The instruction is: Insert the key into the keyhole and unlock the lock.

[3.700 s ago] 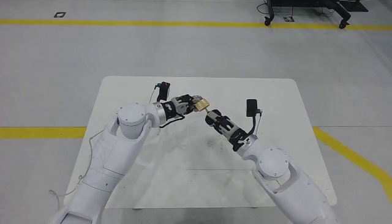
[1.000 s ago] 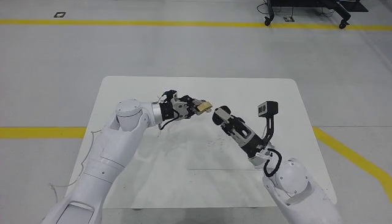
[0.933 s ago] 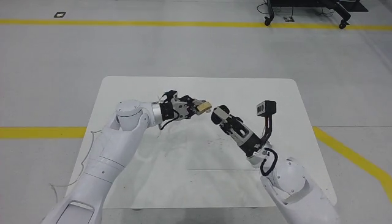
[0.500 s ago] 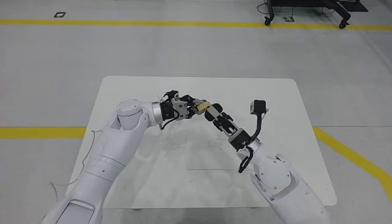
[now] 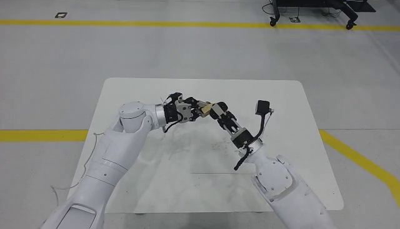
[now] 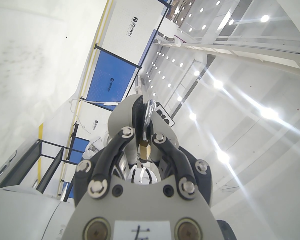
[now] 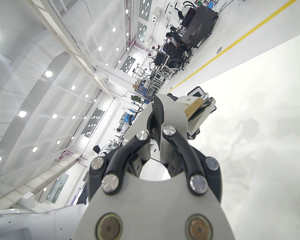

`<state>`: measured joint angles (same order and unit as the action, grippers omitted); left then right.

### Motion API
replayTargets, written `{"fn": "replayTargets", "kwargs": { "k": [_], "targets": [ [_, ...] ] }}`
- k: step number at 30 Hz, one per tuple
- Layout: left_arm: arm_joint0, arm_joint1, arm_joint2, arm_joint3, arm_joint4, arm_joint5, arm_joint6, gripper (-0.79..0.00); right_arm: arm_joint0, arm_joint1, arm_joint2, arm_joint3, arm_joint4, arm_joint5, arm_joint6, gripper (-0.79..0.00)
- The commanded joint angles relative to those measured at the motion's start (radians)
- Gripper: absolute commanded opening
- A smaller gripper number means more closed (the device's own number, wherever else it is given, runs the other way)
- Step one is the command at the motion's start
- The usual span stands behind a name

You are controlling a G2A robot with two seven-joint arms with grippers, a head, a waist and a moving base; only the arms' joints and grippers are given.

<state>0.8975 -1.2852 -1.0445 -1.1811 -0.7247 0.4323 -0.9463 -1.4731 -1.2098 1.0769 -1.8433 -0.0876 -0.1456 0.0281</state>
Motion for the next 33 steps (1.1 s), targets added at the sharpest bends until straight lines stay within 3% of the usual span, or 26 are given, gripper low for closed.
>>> {"fn": "replayTargets", "kwargs": {
  "k": [1, 8, 11, 12, 13, 16, 19, 29, 33],
  "targets": [
    [0.000, 0.000, 0.001, -0.001, -0.001, 0.000, 0.000, -0.785, -0.002, -0.002, 0.002, 0.001, -0.005, -0.002, -0.007, -0.785],
    [0.005, 0.005, -0.013, -0.033, 0.040, -0.090, 0.040, -0.785, -0.054, 0.001, 0.039, -0.071, 0.104, -0.042, 0.055, -0.785],
    [0.016, 0.008, -0.028, -0.054, 0.043, -0.143, 0.044, -0.785, -0.088, 0.007, 0.072, -0.106, 0.256, -0.040, 0.173, -0.548],
    [0.019, 0.009, -0.033, -0.062, 0.047, -0.161, 0.045, -0.785, -0.098, 0.009, 0.078, -0.114, 0.334, -0.030, 0.231, -0.489],
    [0.022, 0.010, -0.037, -0.068, 0.049, -0.175, 0.044, -0.785, -0.103, 0.011, 0.091, -0.117, 0.410, -0.016, 0.286, -0.480],
    [0.032, 0.012, -0.045, -0.086, 0.056, -0.217, 0.039, -0.785, -0.102, 0.016, 0.122, -0.099, 0.609, 0.036, 0.432, -0.496],
    [0.038, 0.014, -0.048, -0.095, 0.063, -0.241, 0.033, -0.785, -0.081, 0.019, 0.140, -0.065, 0.679, 0.085, 0.505, -0.526],
    [0.040, 0.016, -0.046, -0.104, 0.076, -0.254, 0.020, -0.785, -0.004, 0.009, 0.119, 0.015, 0.778, 0.165, 0.517, -0.471],
    [0.039, 0.016, -0.044, -0.103, 0.079, -0.253, 0.018, -0.785, 0.020, 0.004, 0.110, 0.037, 0.804, 0.179, 0.504, -0.493]
  ]
}}
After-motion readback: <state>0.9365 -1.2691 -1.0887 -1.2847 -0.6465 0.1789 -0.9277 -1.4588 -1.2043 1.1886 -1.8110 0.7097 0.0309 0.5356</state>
